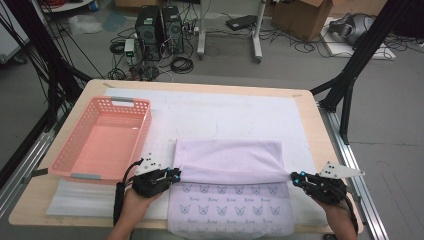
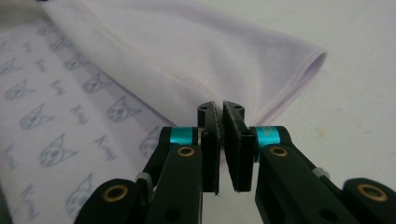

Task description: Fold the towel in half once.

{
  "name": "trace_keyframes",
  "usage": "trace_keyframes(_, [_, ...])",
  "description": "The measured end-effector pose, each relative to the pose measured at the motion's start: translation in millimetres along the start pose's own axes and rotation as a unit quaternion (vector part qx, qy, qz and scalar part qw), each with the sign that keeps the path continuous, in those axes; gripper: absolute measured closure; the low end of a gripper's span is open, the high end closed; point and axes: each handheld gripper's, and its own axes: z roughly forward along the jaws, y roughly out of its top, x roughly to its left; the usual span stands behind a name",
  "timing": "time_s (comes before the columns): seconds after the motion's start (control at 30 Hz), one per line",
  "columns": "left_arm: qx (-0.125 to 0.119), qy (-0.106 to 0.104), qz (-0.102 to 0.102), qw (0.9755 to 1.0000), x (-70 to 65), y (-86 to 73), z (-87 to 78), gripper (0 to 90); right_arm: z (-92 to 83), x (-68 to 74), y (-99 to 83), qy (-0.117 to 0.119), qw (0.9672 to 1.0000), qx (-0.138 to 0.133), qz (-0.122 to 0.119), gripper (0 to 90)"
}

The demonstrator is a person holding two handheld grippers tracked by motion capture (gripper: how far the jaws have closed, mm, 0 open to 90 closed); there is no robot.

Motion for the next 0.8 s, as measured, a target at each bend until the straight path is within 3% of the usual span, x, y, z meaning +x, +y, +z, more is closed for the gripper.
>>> trace_keyframes(0.1, [-0.005,-0.002,-0.012,0.9999,3.3,0.6,-1.9,55.8,1.8,4.1,-2.5,0.01,0.9998,0.018,-0.006,83.8])
trace_keyframes(0.13, [-0.018,-0.001,-0.025,0.9995,7.0,2.7,-3.6,49.3,3.2,6.3,-4.3,0.004,0.9994,0.034,-0.008,70.5])
trace_keyframes(0.17, [-0.025,0.0,-0.028,0.9993,8.5,4.3,-4.7,46.3,2.5,5.3,-4.2,0.001,0.9995,0.031,0.002,64.6])
trace_keyframes(0.3, [-0.049,0.005,-0.035,0.9982,15.8,13.2,-4.9,43.0,-9.3,-0.5,5.1,-0.003,0.9984,-0.035,0.044,60.5])
trace_keyframes(0.37, [-0.052,0.015,-0.041,0.9977,20.9,17.9,-0.4,43.0,-7.3,-2.7,11.3,-0.03,0.9966,-0.046,0.061,64.0])
trace_keyframes(0.5, [-0.039,0.03,-0.054,0.9973,31.0,21.4,12.2,44.0,25.0,-7.5,16.5,-0.075,0.9944,0.013,0.073,68.2])
trace_keyframes(0.67, [-0.025,0.033,-0.058,0.9975,35.1,17.7,18.2,44.4,64.6,-7.8,23.3,-0.08,0.993,0.066,0.056,67.8])
trace_keyframes(0.8, [-0.025,0.036,-0.06,0.9972,37.6,15.3,15.5,44.4,74.9,-4.2,19.8,-0.081,0.9924,0.087,0.033,74.3])
